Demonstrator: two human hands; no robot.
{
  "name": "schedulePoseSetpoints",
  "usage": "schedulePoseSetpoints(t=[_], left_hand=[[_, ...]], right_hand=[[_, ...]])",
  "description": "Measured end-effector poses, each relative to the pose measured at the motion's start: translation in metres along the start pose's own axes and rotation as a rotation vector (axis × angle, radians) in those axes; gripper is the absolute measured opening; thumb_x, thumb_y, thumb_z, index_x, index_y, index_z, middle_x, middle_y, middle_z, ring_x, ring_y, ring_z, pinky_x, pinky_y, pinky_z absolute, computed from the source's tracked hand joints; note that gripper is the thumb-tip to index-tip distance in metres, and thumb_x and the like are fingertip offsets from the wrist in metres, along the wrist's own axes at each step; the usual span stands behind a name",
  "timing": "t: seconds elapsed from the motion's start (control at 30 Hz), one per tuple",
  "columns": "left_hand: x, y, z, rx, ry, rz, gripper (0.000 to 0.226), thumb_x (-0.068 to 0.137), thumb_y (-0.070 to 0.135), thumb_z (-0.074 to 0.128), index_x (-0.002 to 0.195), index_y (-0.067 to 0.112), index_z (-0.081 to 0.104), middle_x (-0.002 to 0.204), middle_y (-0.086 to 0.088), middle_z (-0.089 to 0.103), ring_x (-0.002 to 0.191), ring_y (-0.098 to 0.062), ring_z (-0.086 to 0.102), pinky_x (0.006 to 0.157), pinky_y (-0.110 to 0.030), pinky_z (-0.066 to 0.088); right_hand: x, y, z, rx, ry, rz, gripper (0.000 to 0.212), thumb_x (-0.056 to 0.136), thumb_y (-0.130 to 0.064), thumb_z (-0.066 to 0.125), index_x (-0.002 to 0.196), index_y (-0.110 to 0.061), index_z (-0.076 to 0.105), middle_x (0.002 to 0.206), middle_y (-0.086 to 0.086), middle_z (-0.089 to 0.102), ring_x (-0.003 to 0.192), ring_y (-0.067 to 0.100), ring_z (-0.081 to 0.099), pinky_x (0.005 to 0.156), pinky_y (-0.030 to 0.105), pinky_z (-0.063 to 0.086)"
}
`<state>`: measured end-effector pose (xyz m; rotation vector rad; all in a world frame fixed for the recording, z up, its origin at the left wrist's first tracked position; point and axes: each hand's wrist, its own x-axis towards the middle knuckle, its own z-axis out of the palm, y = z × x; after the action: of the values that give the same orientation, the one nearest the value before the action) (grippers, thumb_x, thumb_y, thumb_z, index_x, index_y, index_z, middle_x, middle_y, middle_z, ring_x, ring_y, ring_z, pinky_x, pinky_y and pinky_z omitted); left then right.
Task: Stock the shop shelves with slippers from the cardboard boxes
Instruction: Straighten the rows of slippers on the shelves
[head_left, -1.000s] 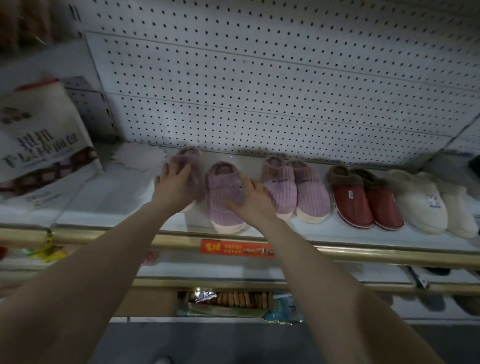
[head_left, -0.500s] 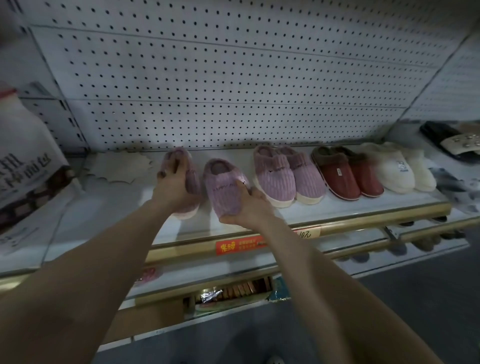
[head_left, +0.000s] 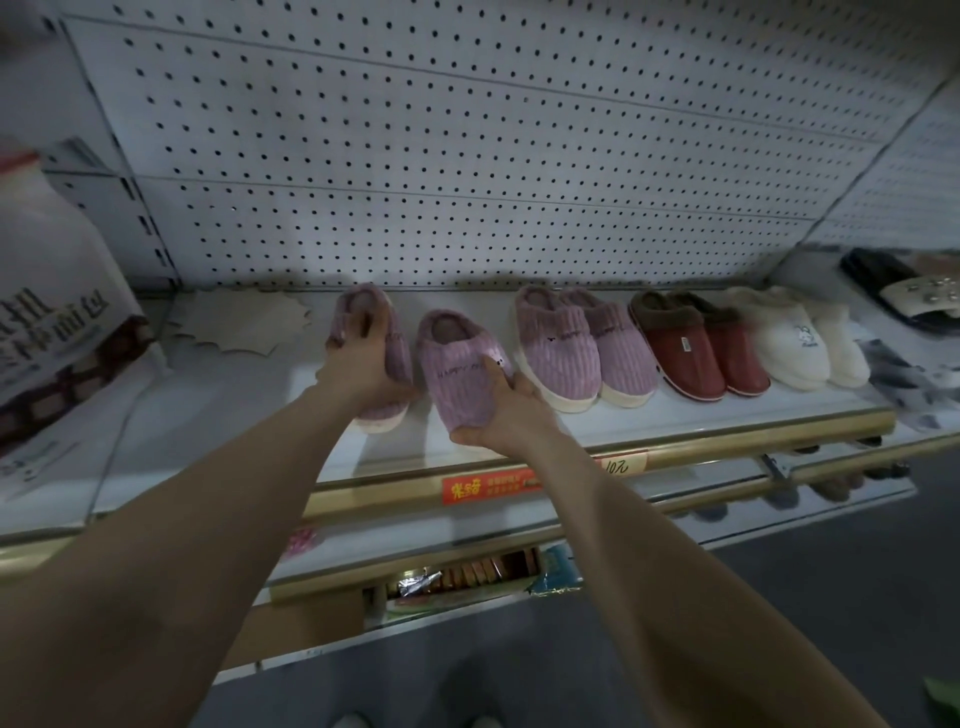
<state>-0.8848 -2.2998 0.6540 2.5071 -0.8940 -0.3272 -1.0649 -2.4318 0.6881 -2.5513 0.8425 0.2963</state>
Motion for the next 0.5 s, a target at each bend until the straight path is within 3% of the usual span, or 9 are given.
schedulePoseSetpoints(t=[0.1,0.17,0.33,0.5], left_hand=[[-0.002,0.002,-0.001,-0.009,0.008,0.008,0.13,0.042,0.068,0.055,0.144,0.039,-0.02,0.157,-0.008,0.01,0.132,-0.044,0.037,0.101,-0.056,0.042],[-0.005,0.004,-0.001,0.004,0.011,0.03,0.128,0.05,0.065,0.064,0.145,0.037,-0.017,0.157,-0.012,0.012,0.132,-0.043,0.039,0.103,-0.053,0.041],[-0.015,0.005,0.004,0.037,-0.033,-0.021,0.135,0.057,0.06,0.077,0.144,0.044,-0.024,0.162,-0.007,-0.003,0.141,-0.048,0.021,0.106,-0.057,0.038],[-0.031,0.015,0.009,0.019,0.0,-0.011,0.132,0.059,0.058,0.078,0.149,0.039,-0.018,0.162,-0.009,-0.005,0.137,-0.05,0.028,0.106,-0.055,0.039]], right_hand=[[0.001,0.001,0.0,0.002,-0.01,-0.001,0.119,0.075,-0.057,0.074,0.155,-0.035,-0.012,0.162,0.01,0.003,0.148,0.035,0.017,0.116,0.044,0.027],[0.002,0.003,0.0,-0.004,-0.008,-0.004,0.119,0.074,-0.058,0.073,0.155,-0.036,-0.012,0.162,0.01,0.003,0.148,0.035,0.017,0.115,0.045,0.028],[0.007,0.004,0.004,-0.017,0.002,0.004,0.122,0.071,-0.063,0.073,0.154,-0.037,-0.011,0.161,0.011,0.007,0.146,0.037,0.02,0.114,0.046,0.03],[0.009,0.006,0.006,-0.017,0.006,-0.012,0.122,0.072,-0.061,0.073,0.155,-0.034,-0.012,0.159,0.015,0.011,0.143,0.038,0.024,0.113,0.045,0.03]])
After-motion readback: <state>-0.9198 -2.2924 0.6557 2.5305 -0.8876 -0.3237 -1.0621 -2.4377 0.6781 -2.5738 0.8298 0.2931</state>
